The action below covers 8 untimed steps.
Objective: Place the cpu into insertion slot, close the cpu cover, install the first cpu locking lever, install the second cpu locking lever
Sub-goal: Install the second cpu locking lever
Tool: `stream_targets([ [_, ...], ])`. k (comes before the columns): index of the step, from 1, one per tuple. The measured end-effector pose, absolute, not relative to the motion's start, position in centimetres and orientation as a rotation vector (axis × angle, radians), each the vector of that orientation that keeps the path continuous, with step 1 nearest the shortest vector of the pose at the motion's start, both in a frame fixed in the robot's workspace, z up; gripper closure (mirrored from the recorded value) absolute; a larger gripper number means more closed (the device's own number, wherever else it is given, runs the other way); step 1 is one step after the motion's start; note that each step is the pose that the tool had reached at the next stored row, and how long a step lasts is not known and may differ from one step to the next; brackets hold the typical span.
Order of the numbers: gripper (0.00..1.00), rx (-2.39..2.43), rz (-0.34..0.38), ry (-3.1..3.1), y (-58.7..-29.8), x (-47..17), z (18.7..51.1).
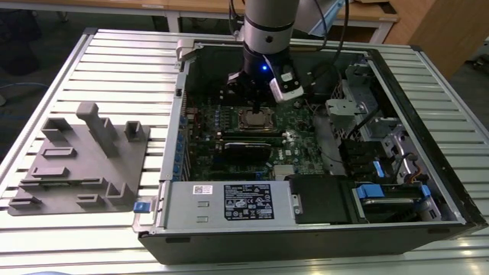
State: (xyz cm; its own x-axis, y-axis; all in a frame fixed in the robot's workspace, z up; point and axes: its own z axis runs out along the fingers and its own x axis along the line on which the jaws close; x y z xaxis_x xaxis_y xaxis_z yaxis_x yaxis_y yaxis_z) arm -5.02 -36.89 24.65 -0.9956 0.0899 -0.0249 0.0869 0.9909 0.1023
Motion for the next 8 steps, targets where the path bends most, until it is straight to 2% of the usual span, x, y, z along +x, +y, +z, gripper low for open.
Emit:
stream_targets([
  [8, 0.89, 0.138, 0.158, 3.105, -36.88, -5.02, 25.10],
])
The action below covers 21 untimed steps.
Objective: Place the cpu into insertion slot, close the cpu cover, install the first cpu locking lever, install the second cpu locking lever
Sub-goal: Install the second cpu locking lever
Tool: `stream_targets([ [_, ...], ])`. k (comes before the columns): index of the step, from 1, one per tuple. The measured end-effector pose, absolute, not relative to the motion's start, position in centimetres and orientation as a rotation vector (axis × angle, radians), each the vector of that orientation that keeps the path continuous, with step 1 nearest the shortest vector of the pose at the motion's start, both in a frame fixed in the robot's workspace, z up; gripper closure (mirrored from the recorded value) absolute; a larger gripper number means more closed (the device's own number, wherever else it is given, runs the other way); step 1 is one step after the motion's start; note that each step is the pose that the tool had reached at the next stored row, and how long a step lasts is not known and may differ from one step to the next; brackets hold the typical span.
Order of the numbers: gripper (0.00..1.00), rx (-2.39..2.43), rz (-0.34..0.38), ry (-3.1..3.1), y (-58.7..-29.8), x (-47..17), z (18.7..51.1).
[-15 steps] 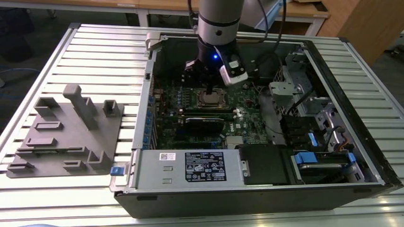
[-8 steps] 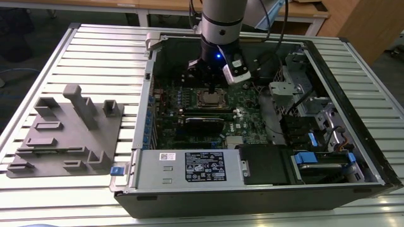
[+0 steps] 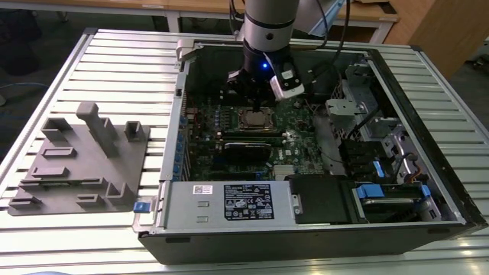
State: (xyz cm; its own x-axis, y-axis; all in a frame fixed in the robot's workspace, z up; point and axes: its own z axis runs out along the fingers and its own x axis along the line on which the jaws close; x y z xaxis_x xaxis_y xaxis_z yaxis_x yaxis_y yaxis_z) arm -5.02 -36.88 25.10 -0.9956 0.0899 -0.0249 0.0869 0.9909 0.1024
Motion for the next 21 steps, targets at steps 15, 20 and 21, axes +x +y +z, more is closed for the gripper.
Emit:
stream_targets([
  [15, 0.89, 0.138, 0.158, 3.105, -36.18, -4.64, 25.00],
  [20, 0.89, 0.138, 0.158, 3.105, -36.16, -4.63, 24.99],
  [21, 0.89, 0.138, 0.158, 3.105, -36.16, -4.63, 24.99],
])
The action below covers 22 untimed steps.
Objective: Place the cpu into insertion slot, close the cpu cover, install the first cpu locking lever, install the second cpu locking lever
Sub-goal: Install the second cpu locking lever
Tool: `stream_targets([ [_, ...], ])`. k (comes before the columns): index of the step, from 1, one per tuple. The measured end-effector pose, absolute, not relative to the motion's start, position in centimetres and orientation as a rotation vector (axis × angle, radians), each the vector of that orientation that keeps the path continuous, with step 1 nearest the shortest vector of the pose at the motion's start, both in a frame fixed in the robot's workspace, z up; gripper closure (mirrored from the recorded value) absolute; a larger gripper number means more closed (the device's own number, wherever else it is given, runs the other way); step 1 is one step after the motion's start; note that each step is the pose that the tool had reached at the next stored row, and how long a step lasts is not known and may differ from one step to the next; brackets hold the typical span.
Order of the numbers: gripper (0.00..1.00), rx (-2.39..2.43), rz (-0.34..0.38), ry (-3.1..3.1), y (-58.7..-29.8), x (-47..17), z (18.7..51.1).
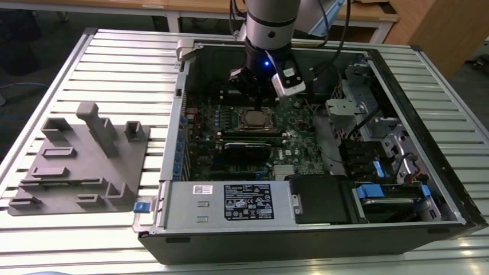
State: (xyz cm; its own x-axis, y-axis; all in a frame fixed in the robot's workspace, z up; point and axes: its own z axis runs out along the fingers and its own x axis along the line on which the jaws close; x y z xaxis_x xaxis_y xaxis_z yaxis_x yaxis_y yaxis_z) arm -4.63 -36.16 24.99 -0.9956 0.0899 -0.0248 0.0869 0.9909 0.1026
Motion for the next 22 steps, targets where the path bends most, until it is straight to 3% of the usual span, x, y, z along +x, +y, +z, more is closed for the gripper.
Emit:
stream_targets([
  [22, 0.89, 0.138, 0.158, 3.105, -35.93, -4.39, 25.42],
])
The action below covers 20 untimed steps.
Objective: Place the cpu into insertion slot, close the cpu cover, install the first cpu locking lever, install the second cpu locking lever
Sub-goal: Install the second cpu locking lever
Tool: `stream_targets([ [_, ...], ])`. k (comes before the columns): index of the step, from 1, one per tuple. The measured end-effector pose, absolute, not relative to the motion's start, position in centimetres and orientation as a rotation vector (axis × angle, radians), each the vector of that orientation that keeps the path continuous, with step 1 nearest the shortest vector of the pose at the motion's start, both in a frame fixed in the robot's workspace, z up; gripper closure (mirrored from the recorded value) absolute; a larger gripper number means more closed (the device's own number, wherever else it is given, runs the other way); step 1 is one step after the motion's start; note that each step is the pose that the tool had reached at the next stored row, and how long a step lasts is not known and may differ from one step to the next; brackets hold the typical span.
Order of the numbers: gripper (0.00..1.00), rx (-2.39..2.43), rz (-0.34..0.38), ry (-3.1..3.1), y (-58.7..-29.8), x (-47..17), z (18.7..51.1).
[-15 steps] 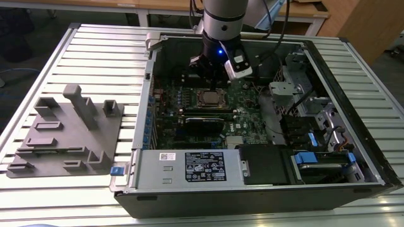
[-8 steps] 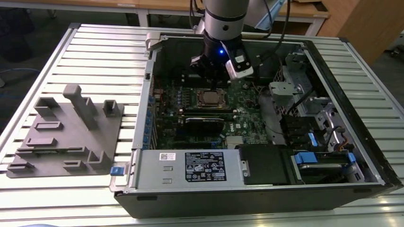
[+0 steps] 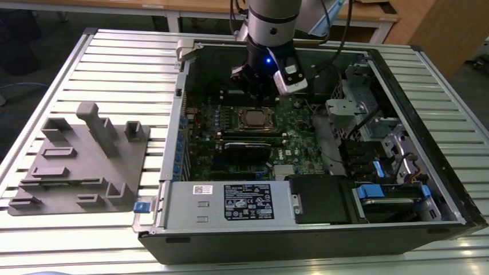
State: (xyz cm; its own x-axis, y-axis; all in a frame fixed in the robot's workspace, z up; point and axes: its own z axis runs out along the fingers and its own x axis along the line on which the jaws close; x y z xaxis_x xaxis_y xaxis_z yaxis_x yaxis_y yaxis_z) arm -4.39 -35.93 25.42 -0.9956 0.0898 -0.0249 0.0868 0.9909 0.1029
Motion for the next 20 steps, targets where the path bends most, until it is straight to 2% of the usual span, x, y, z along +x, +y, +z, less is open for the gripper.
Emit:
stream_targets([
  [20, 0.89, 0.138, 0.158, 3.105, -35.94, -4.27, 25.53],
])
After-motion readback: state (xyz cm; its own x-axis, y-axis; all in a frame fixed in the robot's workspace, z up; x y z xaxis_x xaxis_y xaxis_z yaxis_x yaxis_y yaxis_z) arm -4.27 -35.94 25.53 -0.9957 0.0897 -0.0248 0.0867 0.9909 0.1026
